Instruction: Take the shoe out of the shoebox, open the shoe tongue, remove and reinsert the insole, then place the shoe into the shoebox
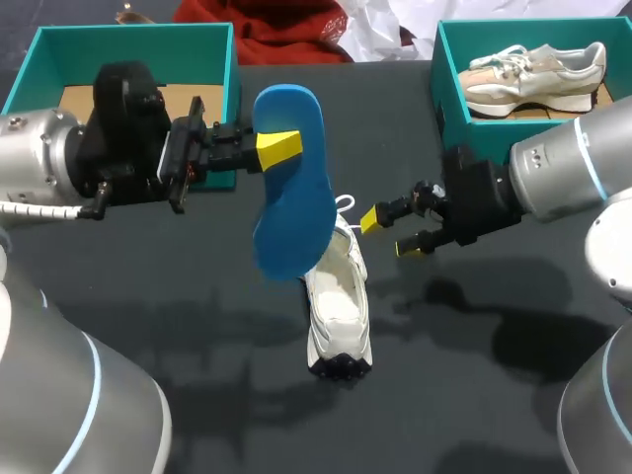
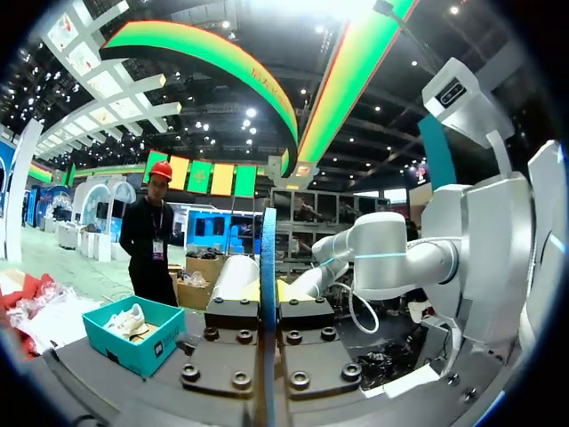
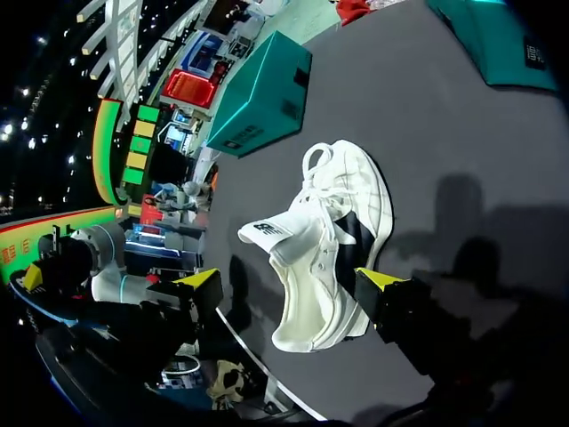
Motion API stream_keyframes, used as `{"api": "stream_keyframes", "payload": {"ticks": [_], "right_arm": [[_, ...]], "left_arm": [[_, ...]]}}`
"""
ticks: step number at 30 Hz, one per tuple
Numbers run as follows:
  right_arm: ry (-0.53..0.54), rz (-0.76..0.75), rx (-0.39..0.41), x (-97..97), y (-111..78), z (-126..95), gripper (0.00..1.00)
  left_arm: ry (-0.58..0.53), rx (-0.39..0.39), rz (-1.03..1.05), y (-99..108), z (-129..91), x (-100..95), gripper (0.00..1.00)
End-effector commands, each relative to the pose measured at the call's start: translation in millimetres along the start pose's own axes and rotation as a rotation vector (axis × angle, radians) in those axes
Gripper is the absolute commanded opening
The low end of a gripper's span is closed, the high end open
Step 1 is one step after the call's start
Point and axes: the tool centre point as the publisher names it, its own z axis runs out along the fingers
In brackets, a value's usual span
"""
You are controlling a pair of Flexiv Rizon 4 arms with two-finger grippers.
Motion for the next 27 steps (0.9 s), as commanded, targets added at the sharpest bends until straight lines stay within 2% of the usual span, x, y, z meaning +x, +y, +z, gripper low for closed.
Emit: {"api": "stream_keyframes", "payload": {"ticks": [1,3,11,16,20,22,24,27], "right_arm": [[0.115,0.005,0.043,2.2,5.7,-19.0,1.00],[0.115,0.009,0.043,4.4,8.0,-22.0,1.00],[0.115,0.009,0.043,4.4,8.0,-22.0,1.00],[0.152,0.049,0.025,4.1,10.6,-28.5,1.00],[0.281,0.040,-0.006,16.6,17.0,-46.2,1.00],[0.291,0.038,0.008,25.5,22.1,-52.6,1.00],[0.307,0.045,0.029,35.7,25.8,-56.7,1.00],[0.307,0.045,0.029,35.7,25.8,-56.7,1.00]], "left_arm": [[0.152,0.042,0.210,-0.7,5.3,-23.3,0.00],[0.141,-0.005,0.423,1.7,5.6,-28.7,0.00],[0.141,-0.005,0.423,1.7,5.6,-28.7,0.00],[0.202,-0.011,0.614,12.0,6.5,-36.2,0.00],[0.262,-0.025,0.759,16.6,9.2,-45.1,0.00],[0.264,-0.057,0.860,16.8,11.4,-49.0,0.00],[0.264,-0.057,0.860,16.8,11.4,-49.0,0.00],[0.264,-0.057,0.860,16.8,11.4,-49.0,0.00]]}}
